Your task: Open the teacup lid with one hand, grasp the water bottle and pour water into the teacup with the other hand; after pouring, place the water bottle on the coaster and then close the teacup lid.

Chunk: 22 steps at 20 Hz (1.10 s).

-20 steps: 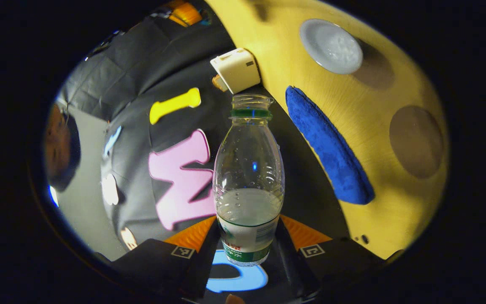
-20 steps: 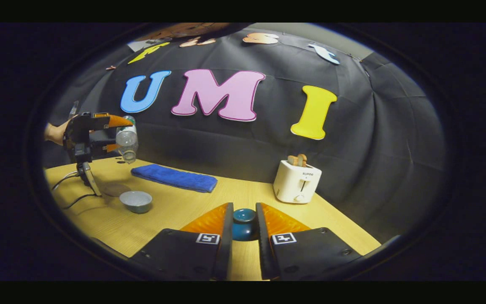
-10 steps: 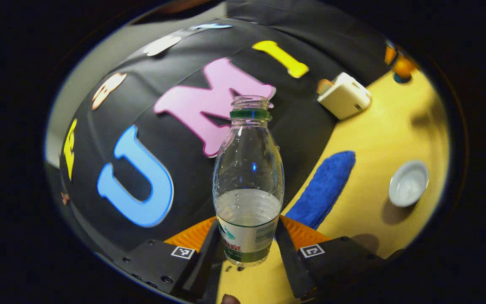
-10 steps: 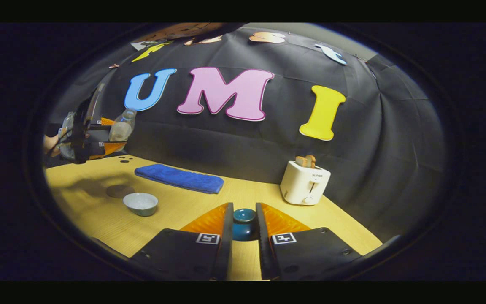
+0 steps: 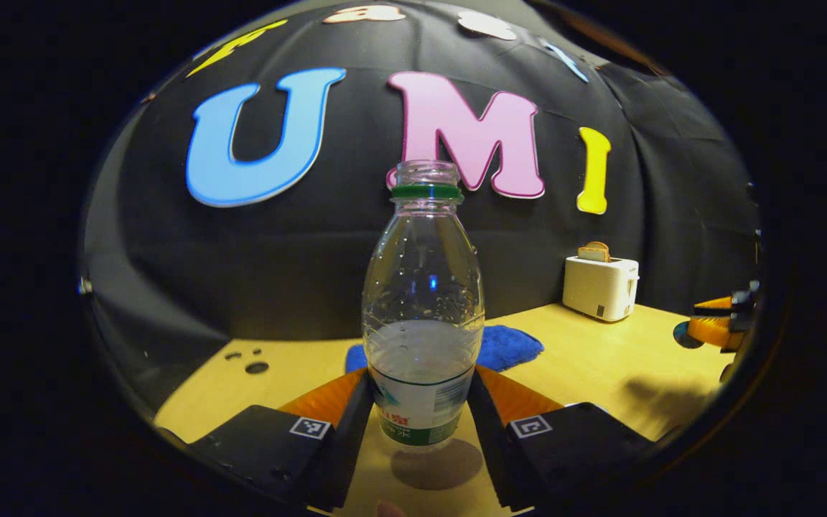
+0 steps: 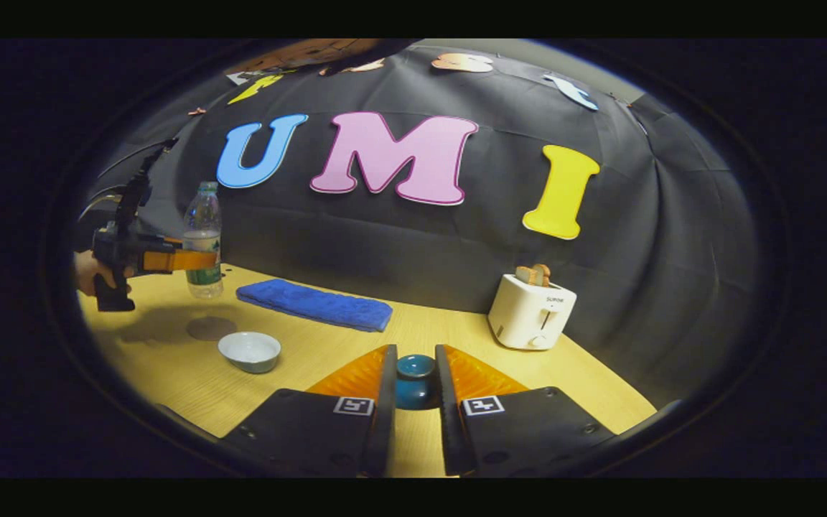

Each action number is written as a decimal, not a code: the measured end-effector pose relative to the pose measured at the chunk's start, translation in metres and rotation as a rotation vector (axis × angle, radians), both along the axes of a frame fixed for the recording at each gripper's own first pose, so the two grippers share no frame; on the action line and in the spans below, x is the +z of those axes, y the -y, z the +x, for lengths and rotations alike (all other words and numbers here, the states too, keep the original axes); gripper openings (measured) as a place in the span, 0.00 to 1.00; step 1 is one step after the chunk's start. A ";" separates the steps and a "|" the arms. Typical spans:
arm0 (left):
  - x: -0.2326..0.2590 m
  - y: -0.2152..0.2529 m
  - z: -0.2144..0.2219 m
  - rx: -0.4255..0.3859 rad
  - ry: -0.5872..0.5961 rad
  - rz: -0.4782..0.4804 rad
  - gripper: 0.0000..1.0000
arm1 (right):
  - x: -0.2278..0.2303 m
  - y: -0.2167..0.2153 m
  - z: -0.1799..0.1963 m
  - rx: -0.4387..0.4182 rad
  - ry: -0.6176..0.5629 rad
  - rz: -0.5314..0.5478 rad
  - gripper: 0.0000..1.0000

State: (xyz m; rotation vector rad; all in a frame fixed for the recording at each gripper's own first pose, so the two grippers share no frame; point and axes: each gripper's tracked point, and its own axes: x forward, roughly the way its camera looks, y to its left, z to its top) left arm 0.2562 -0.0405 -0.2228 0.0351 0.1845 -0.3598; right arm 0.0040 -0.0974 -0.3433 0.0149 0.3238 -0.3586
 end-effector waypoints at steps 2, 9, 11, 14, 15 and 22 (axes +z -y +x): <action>-0.009 0.008 0.008 0.009 -0.039 -0.053 0.76 | -0.001 -0.003 0.001 0.002 -0.001 0.004 0.30; -0.035 0.013 0.016 0.014 -0.106 -0.050 0.76 | -0.001 -0.013 0.004 0.016 -0.009 0.014 0.30; -0.035 0.013 0.018 0.003 -0.096 -0.038 0.77 | -0.001 -0.016 0.006 0.020 -0.011 0.018 0.35; -0.040 0.020 0.017 -0.009 -0.111 -0.028 0.80 | 0.000 -0.019 0.010 0.020 -0.004 0.024 0.30; -0.043 0.021 0.015 -0.012 -0.120 -0.026 0.82 | 0.001 -0.021 0.011 0.020 -0.003 0.026 0.30; -0.058 0.008 -0.008 0.029 -0.165 -0.018 0.95 | -0.002 -0.060 0.034 0.079 0.033 0.104 0.25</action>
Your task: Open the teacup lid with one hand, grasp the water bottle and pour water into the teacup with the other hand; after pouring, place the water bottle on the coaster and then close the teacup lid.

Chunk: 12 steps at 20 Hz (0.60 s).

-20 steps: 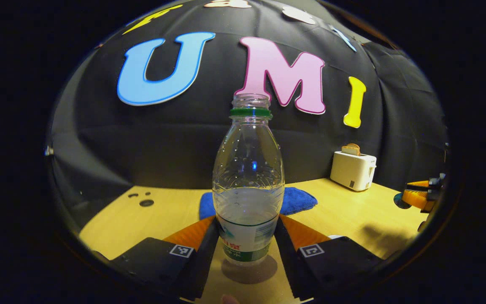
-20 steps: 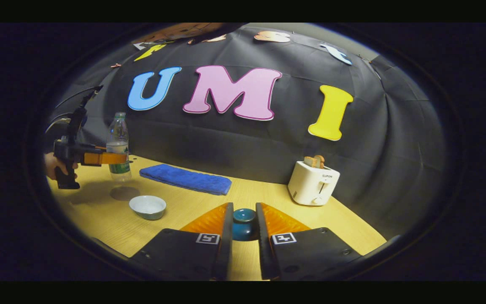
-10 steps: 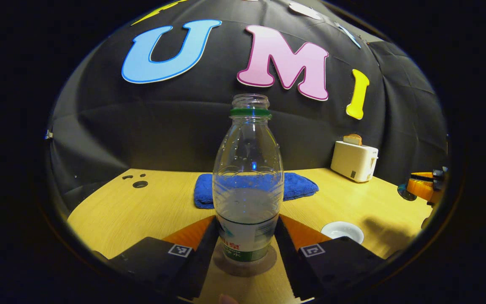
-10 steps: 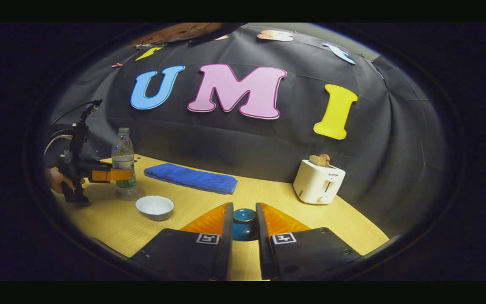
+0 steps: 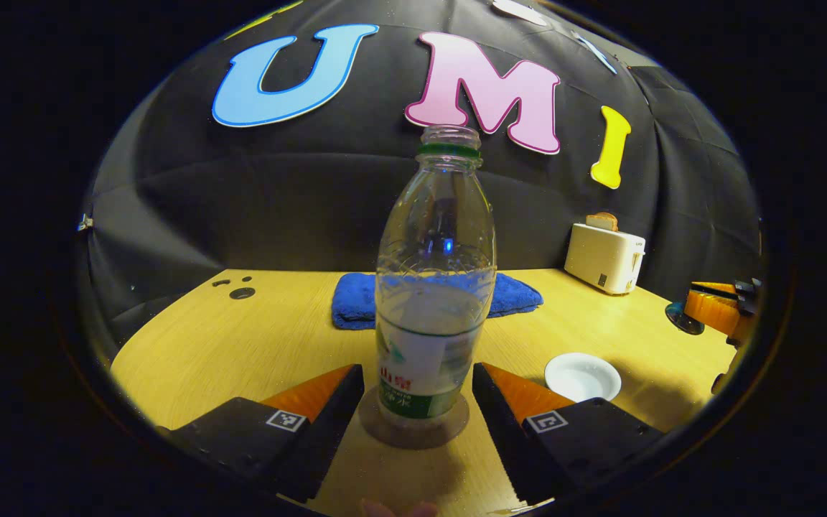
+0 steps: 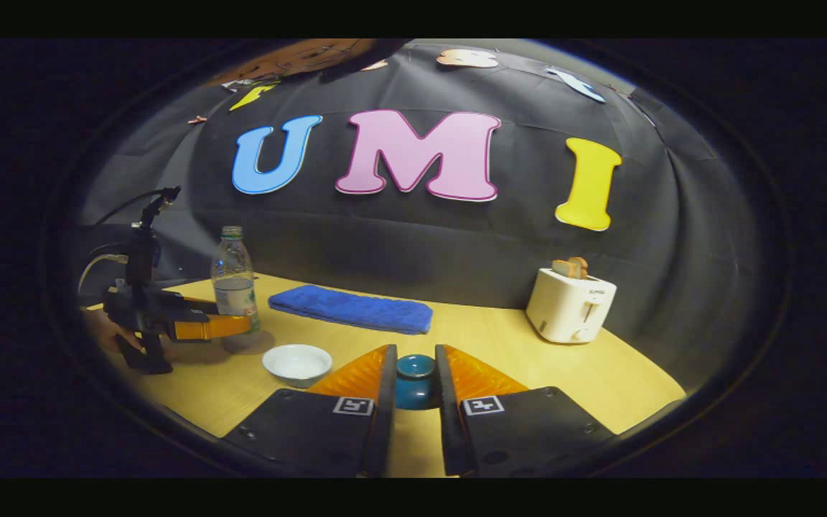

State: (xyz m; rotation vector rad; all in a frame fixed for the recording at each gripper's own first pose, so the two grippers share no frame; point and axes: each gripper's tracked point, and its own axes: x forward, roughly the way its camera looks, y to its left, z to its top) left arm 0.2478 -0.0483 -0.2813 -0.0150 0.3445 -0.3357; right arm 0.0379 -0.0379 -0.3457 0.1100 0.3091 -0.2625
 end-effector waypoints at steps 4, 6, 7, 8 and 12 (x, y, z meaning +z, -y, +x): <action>-0.006 -0.013 -0.029 0.011 -0.045 -0.010 0.95 | -0.007 -0.037 0.026 0.065 0.026 0.071 0.34; -0.005 -0.023 -0.039 0.028 -0.053 0.001 0.95 | -0.010 -0.053 0.036 0.095 0.028 0.083 0.32; -0.004 -0.028 -0.044 0.034 -0.058 0.006 0.95 | -0.011 -0.060 0.041 0.111 0.029 0.087 0.31; -0.004 -0.031 -0.049 0.035 -0.063 0.010 0.95 | -0.013 -0.066 0.046 0.124 0.030 0.090 0.30; 0.006 -0.042 -0.058 0.049 -0.040 0.022 0.95 | -0.023 -0.088 0.062 0.168 0.020 0.112 0.35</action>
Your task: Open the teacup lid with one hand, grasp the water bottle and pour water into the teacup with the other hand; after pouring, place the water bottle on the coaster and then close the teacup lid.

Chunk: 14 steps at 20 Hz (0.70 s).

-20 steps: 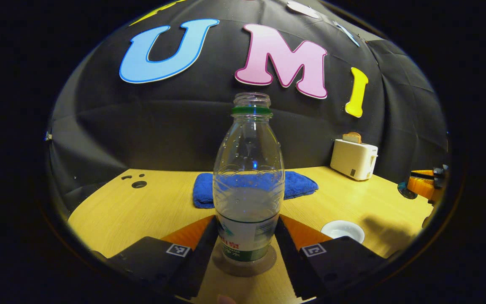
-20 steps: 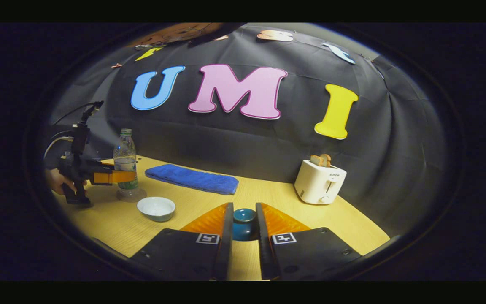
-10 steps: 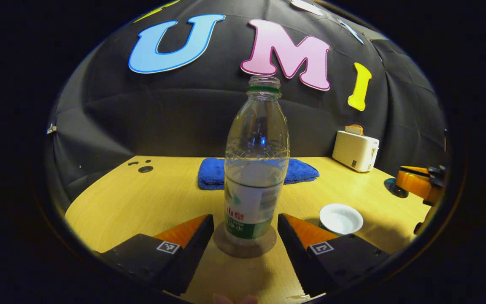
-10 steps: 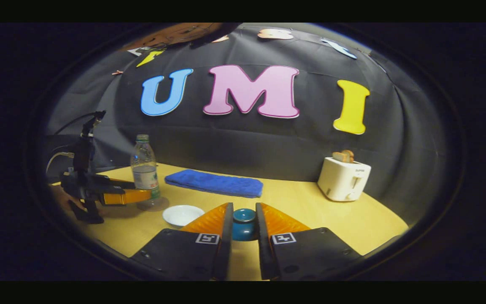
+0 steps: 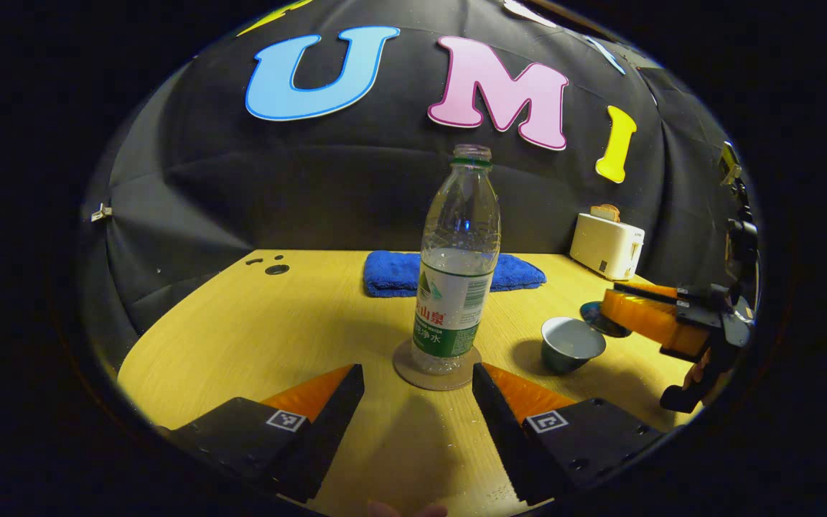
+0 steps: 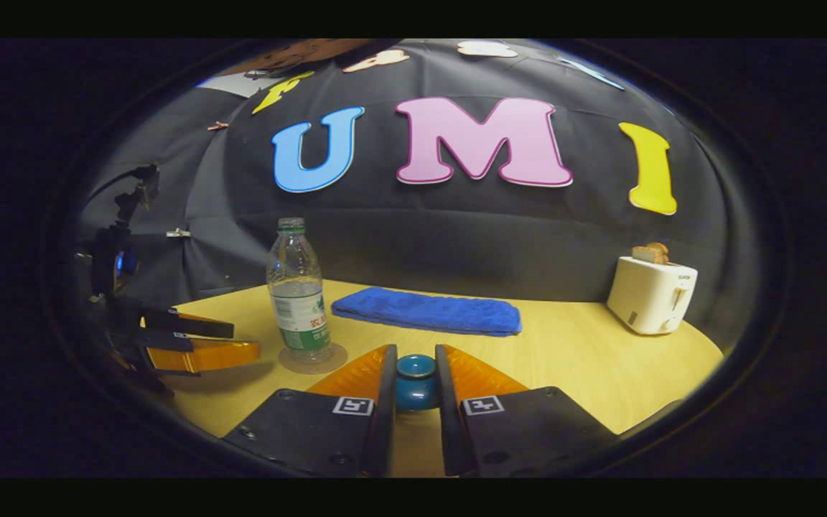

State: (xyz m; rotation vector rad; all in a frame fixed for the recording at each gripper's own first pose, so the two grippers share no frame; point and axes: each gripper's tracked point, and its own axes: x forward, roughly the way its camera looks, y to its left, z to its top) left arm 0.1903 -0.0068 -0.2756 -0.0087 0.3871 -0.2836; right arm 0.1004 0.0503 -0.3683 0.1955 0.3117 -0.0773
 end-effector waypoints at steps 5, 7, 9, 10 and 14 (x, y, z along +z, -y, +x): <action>0.011 -0.005 0.000 0.001 0.033 0.019 0.95 | -0.014 -0.016 0.010 0.032 -0.027 0.008 0.30; 0.013 -0.006 0.001 0.003 0.044 0.023 0.95 | -0.019 -0.017 0.011 0.031 -0.038 0.011 0.25; 0.014 -0.006 0.001 0.002 0.049 0.025 0.95 | -0.022 -0.015 0.012 0.027 -0.043 0.007 0.25; 0.013 -0.005 0.000 -0.002 0.048 0.028 0.95 | -0.023 -0.015 0.013 0.026 -0.045 0.007 0.25; 0.013 -0.002 0.003 -0.011 0.049 0.031 0.95 | -0.027 -0.015 0.015 0.022 -0.063 -0.007 0.30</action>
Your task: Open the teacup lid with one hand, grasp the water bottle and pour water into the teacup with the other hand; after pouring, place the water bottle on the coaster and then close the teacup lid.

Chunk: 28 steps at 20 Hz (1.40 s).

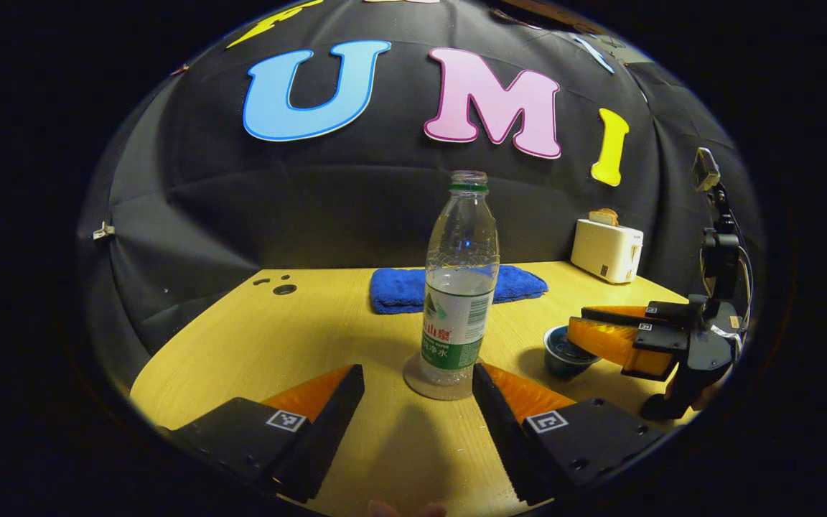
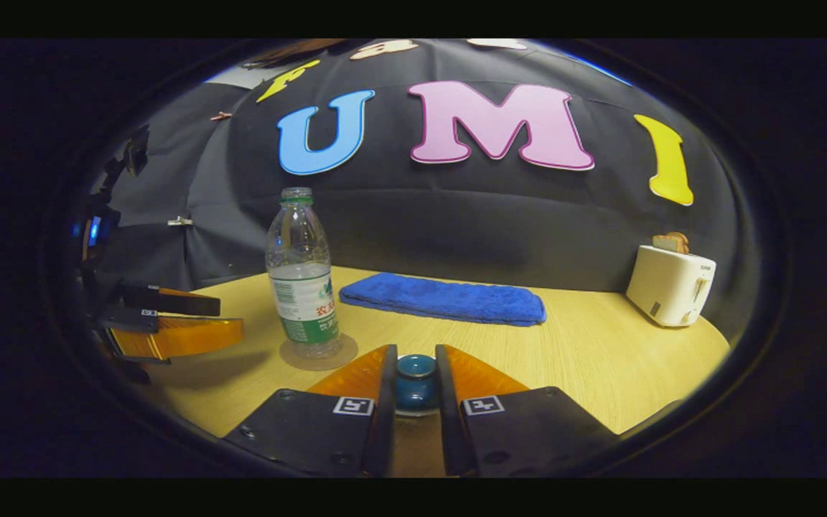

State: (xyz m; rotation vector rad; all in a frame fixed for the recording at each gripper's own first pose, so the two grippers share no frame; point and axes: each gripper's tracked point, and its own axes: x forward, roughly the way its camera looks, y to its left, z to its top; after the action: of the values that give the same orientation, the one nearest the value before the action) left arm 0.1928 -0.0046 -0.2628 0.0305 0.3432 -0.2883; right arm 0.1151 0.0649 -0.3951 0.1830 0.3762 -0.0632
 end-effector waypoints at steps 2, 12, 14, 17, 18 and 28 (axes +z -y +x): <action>0.000 0.000 0.001 -0.002 0.002 0.005 0.95 | -0.002 -0.002 0.001 0.005 -0.007 -0.006 0.30; 0.033 0.002 -0.004 0.016 0.033 0.016 0.95 | 0.023 0.015 -0.004 -0.070 0.001 0.032 0.83; 0.048 0.004 -0.007 0.027 0.046 0.015 0.95 | 0.050 0.023 -0.006 -0.084 0.029 0.019 0.87; 0.083 0.010 -0.013 0.049 0.057 -0.006 0.95 | 0.101 0.039 -0.011 -0.091 0.054 -0.011 0.91; 0.097 0.013 -0.016 0.055 0.060 -0.022 0.95 | 0.121 0.047 -0.013 -0.098 0.071 -0.022 0.95; 0.248 0.024 -0.038 0.059 0.186 -0.018 0.95 | 0.292 0.101 -0.054 -0.148 0.176 -0.114 0.98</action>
State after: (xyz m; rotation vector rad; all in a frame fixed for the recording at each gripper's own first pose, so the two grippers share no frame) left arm 0.1544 -0.0282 -0.0151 0.0294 0.1563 -0.2285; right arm 0.0614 -0.0361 -0.1031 0.1019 0.1823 -0.2122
